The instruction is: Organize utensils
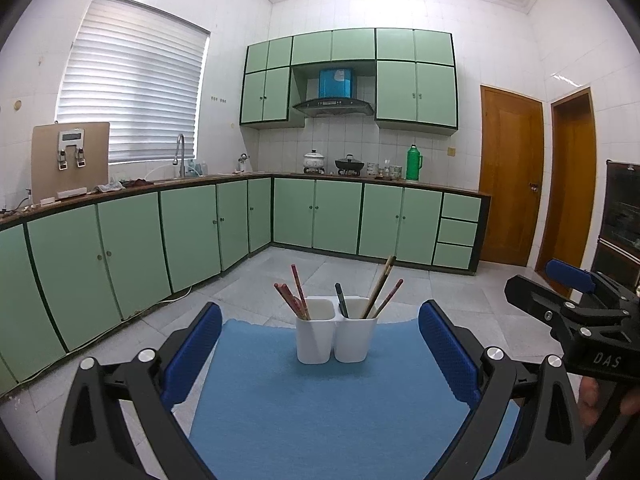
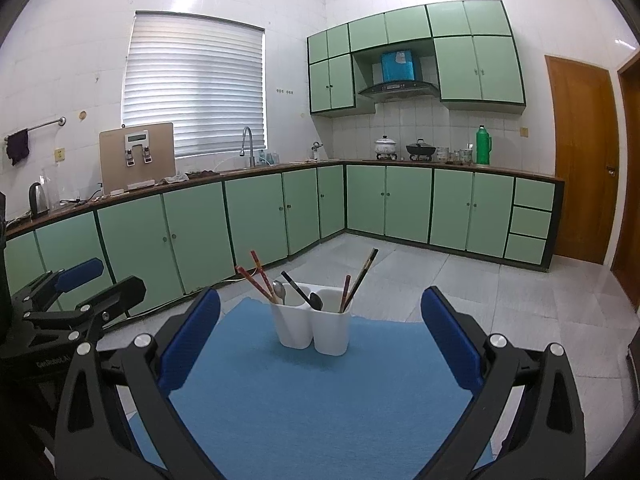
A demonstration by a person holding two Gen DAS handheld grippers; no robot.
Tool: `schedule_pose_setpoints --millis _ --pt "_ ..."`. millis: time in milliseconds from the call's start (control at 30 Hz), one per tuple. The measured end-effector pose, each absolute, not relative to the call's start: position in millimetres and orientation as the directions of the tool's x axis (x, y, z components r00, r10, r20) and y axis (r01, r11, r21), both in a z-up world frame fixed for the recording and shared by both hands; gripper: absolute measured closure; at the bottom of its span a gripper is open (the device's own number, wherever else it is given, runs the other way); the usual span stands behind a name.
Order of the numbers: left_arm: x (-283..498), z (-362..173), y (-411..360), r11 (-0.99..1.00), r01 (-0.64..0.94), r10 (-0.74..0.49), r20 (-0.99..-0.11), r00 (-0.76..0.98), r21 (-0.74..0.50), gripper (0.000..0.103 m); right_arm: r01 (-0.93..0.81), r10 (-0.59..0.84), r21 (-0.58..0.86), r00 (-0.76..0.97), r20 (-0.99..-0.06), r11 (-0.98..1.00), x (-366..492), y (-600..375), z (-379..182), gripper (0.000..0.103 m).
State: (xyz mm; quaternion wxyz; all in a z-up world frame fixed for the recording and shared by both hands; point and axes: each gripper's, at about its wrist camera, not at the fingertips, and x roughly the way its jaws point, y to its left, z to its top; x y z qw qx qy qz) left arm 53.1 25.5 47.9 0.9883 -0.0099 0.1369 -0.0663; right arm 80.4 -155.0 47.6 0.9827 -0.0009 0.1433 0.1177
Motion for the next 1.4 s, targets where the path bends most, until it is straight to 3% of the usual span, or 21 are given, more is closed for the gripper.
schedule_pose_setpoints --millis 1400 --pt "48.9 47.6 30.3 0.991 0.128 -0.132 -0.269 0.954 -0.033 0.006 -0.237 0.233 0.020 0.928 -0.292 0.971 81.7 -147.7 43.1 0.005"
